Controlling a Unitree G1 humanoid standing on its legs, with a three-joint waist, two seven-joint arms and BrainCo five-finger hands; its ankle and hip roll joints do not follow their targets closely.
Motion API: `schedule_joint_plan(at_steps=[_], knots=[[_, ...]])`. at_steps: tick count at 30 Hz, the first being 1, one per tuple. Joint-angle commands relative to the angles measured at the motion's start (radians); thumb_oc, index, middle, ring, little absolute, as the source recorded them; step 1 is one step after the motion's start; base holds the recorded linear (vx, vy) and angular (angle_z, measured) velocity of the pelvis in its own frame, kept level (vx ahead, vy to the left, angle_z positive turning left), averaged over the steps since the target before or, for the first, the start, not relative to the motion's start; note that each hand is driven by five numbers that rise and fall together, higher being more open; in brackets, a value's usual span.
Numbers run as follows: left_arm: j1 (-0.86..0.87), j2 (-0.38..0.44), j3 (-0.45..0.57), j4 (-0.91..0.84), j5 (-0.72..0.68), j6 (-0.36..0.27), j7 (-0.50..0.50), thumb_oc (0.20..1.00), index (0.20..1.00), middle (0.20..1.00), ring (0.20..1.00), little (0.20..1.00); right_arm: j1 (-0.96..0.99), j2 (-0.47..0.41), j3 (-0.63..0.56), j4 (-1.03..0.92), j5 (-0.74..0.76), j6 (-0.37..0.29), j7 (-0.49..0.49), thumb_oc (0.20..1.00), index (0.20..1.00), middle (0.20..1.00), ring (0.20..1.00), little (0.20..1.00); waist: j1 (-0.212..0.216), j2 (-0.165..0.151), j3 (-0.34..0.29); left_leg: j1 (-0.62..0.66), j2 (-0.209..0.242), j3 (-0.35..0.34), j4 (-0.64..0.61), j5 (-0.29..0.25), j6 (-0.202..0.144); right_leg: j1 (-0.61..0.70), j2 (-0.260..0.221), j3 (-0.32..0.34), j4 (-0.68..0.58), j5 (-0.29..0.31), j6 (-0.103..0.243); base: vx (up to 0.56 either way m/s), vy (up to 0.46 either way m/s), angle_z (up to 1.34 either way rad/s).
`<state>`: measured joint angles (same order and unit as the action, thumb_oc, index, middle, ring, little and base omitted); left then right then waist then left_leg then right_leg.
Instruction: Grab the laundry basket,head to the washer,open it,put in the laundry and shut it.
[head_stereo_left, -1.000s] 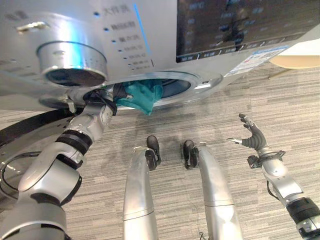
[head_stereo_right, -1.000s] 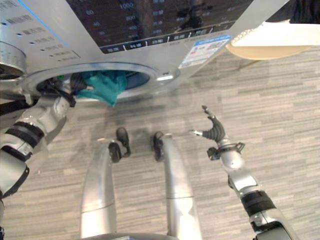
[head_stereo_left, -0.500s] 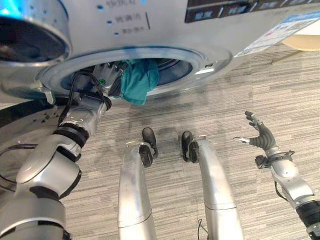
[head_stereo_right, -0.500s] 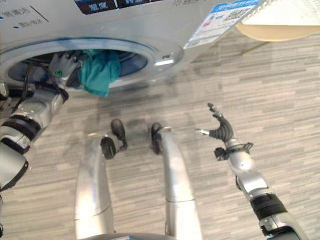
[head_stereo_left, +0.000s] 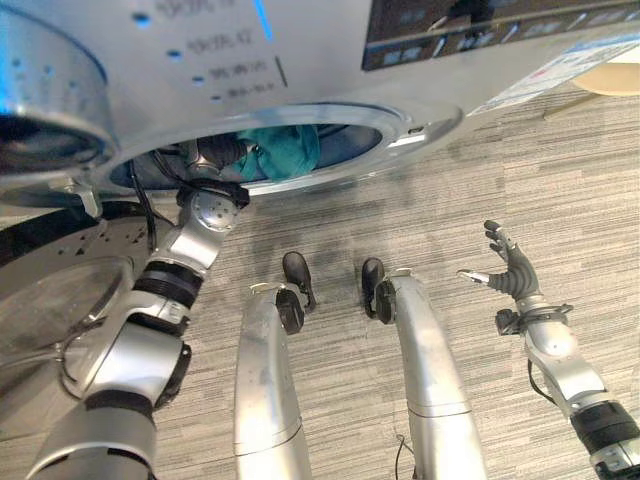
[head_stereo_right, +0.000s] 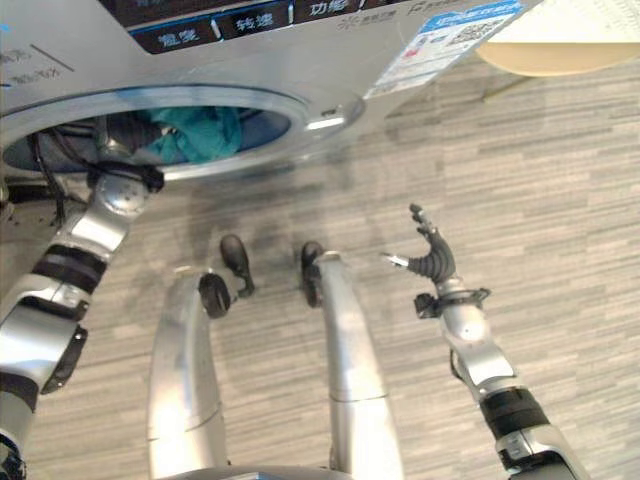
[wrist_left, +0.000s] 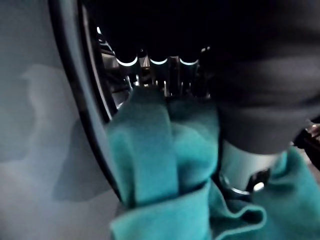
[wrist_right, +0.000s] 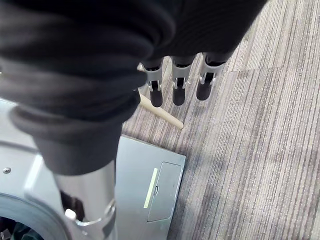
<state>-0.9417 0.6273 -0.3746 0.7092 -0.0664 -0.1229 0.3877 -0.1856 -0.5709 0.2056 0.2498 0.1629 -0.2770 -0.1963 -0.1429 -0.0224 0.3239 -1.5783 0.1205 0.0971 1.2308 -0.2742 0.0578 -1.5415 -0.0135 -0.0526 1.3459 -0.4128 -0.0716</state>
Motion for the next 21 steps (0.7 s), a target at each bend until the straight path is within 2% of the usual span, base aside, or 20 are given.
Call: schedule_joint_plan(at_steps=[1, 3, 8, 9, 10, 11, 14, 15, 16, 19, 20, 21], knots=[[-0.039, 0.026, 0.054, -0.013, -0.140, -0.094, 0.037, 0.200, 0.200, 0.200, 0.200, 0.200, 0.031, 0.006, -0.024, -0.068, -0.010, -0.043, -0.001, 1.000, 1.000, 1.000, 1.000, 1.000, 0.003, 0.024, -0.037, 0.052, 0.013, -0.099, 0.040, -0.115, -0.001, 0.085, -0.003, -0.002, -0.161, 0.078, 0.032, 0.00, 0.000, 0.00], [-0.049, 0.032, 0.058, -0.009, -0.144, -0.096, 0.044, 0.200, 0.200, 0.200, 0.200, 0.200, 0.028, 0.008, -0.020, -0.064, -0.013, -0.042, 0.000, 1.000, 1.000, 1.000, 1.000, 1.000, 0.002, 0.025, -0.039, 0.056, 0.014, -0.100, 0.036, -0.115, -0.002, 0.090, -0.004, -0.001, -0.167, 0.079, 0.033, 0.00, 0.000, 0.00], [-0.173, 0.030, 0.089, 0.069, -0.225, -0.109, 0.141, 0.200, 0.200, 0.200, 0.200, 0.200, 0.004, 0.021, 0.010, -0.058, -0.026, -0.044, -0.017, 1.000, 1.000, 1.000, 1.000, 1.000, -0.009, 0.028, -0.056, 0.071, 0.015, -0.097, 0.001, -0.110, -0.003, 0.106, -0.004, 0.000, -0.205, 0.083, 0.038, -0.01, 0.005, -0.04], [-0.216, 0.016, 0.106, 0.096, -0.271, -0.118, 0.189, 0.200, 0.200, 0.200, 0.200, 0.200, -0.001, 0.019, 0.025, -0.066, -0.030, -0.044, -0.030, 1.000, 1.000, 1.000, 1.000, 1.000, -0.015, 0.029, -0.064, 0.075, 0.016, -0.095, -0.013, -0.108, -0.004, 0.111, -0.004, -0.001, -0.221, 0.086, 0.041, 0.00, 0.000, 0.00], [-0.239, 0.011, 0.113, 0.111, -0.307, -0.121, 0.205, 0.401, 0.401, 0.401, 0.401, 0.401, -0.007, 0.016, 0.032, -0.070, -0.029, -0.043, -0.036, 1.000, 1.000, 1.000, 1.000, 1.000, -0.017, 0.030, -0.067, 0.075, 0.014, -0.095, -0.017, -0.106, -0.004, 0.113, -0.004, -0.001, -0.227, 0.088, 0.042, 0.00, 0.000, 0.00], [-0.260, 0.020, 0.110, 0.122, -0.327, -0.118, 0.199, 1.000, 1.000, 1.000, 1.000, 1.000, -0.009, 0.011, 0.034, -0.077, -0.026, -0.040, -0.037, 1.000, 1.000, 1.000, 1.000, 1.000, -0.019, 0.033, -0.070, 0.072, 0.012, -0.097, -0.018, -0.104, -0.003, 0.112, -0.005, -0.003, -0.231, 0.090, 0.043, 0.00, 0.000, 0.00], [-0.294, 0.096, 0.036, 0.134, -0.260, -0.072, 0.148, 1.000, 1.000, 1.000, 1.000, 1.000, -0.004, -0.015, 0.028, -0.091, -0.015, -0.035, -0.022, 1.000, 1.000, 1.000, 1.000, 1.000, -0.019, 0.044, -0.086, 0.069, 0.009, -0.100, -0.023, -0.098, -0.003, 0.111, -0.004, -0.005, -0.237, 0.092, 0.045, 0.00, 0.000, 0.00], [-0.295, 0.096, 0.035, 0.135, -0.260, -0.072, 0.148, 1.000, 1.000, 1.000, 1.000, 1.000, -0.004, -0.014, 0.027, -0.091, -0.015, -0.035, -0.022, 1.000, 1.000, 1.000, 1.000, 1.000, -0.018, 0.043, -0.086, 0.069, 0.009, -0.100, -0.023, -0.098, -0.003, 0.111, -0.004, -0.005, -0.237, 0.092, 0.045, 0.00, 0.000, 0.00], [-0.312, 0.157, -0.057, 0.167, -0.111, -0.012, 0.094, 1.000, 1.000, 1.000, 1.000, 1.000, -0.005, -0.037, 0.025, -0.098, -0.012, -0.032, 0.002, 1.000, 1.000, 1.000, 1.000, 1.000, -0.016, 0.052, -0.098, 0.075, 0.009, -0.100, -0.032, -0.093, -0.003, 0.119, -0.004, -0.005, -0.244, 0.095, 0.050, 0.00, 0.000, 0.00], [-0.378, 0.242, -0.258, 0.179, 0.241, 0.060, 0.046, 1.000, 1.000, 1.000, 1.000, 1.000, -0.004, -0.062, 0.009, -0.100, -0.020, -0.044, 0.030, 1.000, 1.000, 1.000, 1.000, 1.000, -0.012, 0.056, -0.104, 0.090, 0.010, -0.098, -0.040, -0.091, -0.001, 0.136, -0.006, -0.005, -0.250, 0.095, 0.055, 0.00, 0.010, 0.01], [-0.379, 0.253, -0.294, 0.163, 0.317, 0.080, 0.020, 1.000, 1.000, 1.000, 1.000, 1.000, -0.003, -0.063, -0.003, -0.104, -0.022, -0.051, 0.040, 1.000, 1.000, 1.000, 1.000, 1.000, -0.007, 0.053, -0.106, 0.097, 0.007, -0.097, -0.043, -0.092, 0.000, 0.142, -0.007, -0.005, -0.251, 0.093, 0.057, 0.00, 0.000, 0.00], [-0.366, 0.245, -0.295, 0.163, 0.330, 0.079, 0.006, 1.000, 1.000, 1.000, 1.000, 1.000, -0.002, -0.062, -0.007, -0.103, -0.020, -0.052, 0.044, 1.000, 1.000, 1.000, 1.000, 1.000, -0.006, 0.051, -0.107, 0.101, 0.005, -0.097, -0.045, -0.092, 0.001, 0.144, -0.007, -0.005, -0.251, 0.092, 0.057, 0.00, 0.000, 0.00]])
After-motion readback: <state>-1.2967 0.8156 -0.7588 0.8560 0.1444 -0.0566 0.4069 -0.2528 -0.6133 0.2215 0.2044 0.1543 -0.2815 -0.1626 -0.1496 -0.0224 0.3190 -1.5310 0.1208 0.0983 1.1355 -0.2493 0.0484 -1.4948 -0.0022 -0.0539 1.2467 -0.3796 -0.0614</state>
